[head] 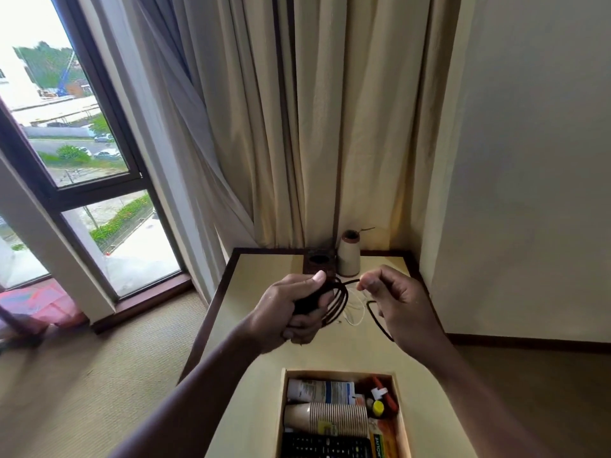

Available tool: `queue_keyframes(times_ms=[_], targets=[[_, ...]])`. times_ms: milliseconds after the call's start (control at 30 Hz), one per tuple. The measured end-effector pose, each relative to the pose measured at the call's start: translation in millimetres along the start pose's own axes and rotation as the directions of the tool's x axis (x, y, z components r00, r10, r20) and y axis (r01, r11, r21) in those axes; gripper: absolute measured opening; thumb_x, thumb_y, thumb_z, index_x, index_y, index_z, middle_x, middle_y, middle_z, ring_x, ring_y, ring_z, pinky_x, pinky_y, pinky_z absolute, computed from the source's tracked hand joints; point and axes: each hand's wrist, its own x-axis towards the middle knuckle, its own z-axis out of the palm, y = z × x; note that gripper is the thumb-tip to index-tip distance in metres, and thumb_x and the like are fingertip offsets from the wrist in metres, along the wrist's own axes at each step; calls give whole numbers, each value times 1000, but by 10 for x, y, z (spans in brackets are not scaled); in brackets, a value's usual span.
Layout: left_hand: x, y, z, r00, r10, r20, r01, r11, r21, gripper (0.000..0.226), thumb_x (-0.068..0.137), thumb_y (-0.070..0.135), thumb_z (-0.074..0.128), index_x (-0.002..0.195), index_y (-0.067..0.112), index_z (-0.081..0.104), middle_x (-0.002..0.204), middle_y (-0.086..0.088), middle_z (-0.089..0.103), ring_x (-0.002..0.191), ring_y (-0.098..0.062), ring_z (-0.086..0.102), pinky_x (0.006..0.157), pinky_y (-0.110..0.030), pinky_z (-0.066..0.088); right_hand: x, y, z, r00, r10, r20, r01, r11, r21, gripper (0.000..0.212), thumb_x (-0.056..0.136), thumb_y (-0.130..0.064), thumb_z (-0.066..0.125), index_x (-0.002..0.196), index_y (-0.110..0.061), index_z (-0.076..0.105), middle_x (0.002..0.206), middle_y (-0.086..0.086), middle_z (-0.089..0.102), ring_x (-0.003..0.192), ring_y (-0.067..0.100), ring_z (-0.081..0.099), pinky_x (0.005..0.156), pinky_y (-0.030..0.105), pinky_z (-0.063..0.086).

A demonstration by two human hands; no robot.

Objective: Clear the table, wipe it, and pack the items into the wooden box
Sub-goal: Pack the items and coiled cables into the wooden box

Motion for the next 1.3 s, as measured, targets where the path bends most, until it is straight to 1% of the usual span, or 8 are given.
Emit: queue_keyframes(times_ms=[200,467,600,700,867,1000,1167,1300], targets=[[-71,-97,174,986,164,30,-112,783,-612,40,111,41,31,91,13,53,53,4,30,39,-11,26,44,-27,26,21,249,93,991,95,89,-109,981,160,23,99,-31,57,88,-13,66,64,11,37,47,14,27,43,27,24],[76,205,409,929,303,-212,-362,621,-696,37,113,39,30,96,16,54,61,6,51,46,-8,47,53,-24,41,-108,471,449,997,65,49,-67,997,45,29,103,-27,53,87,-43,71,63,-8,42,55,9,35,51,23,32],[202,317,390,871,355,-340,-474,790,-390,30,110,34,39,100,11,55,89,-10,67,72,-24,64,72,-40,56,-202,504,591,990,-76,115,101,969,-224,23,104,-21,54,118,-25,71,76,-27,61,69,-1,55,65,13,42],[279,314,337,844,455,-283,-419,890,180,23,111,20,38,108,4,54,115,-21,72,97,-36,70,89,-49,58,-249,480,615,966,-121,230,212,880,-425,25,105,-29,51,125,-32,65,104,-18,69,87,-2,62,75,16,52],[320,279,180,962,218,-166,20,549,836,16,109,25,46,99,15,53,90,-5,74,78,-14,71,73,-46,59,-225,296,443,939,-258,227,343,739,-580,19,104,-36,49,118,-33,62,106,-12,72,84,3,64,69,26,55],[248,204,-47,986,22,-163,96,727,680,24,110,25,46,92,10,52,66,-13,61,51,-22,52,47,-37,42,-160,178,233,895,-431,114,404,676,-617,21,103,-35,45,109,-26,63,93,-13,63,77,-3,52,65,13,41],[164,79,-54,996,-78,44,72,990,123,36,111,32,39,85,12,52,55,0,36,42,-15,27,42,-31,24,-42,107,120,906,-405,-123,319,844,-432,12,102,-21,55,104,-15,66,97,-9,61,91,0,58,77,8,43],[171,-106,128,985,-164,45,169,913,-370,49,103,54,50,70,17,47,46,5,21,34,-9,16,38,-25,15,-99,-43,267,988,-98,-122,97,995,-19,19,107,-23,45,108,-16,63,100,-5,69,96,8,64,83,23,52]])
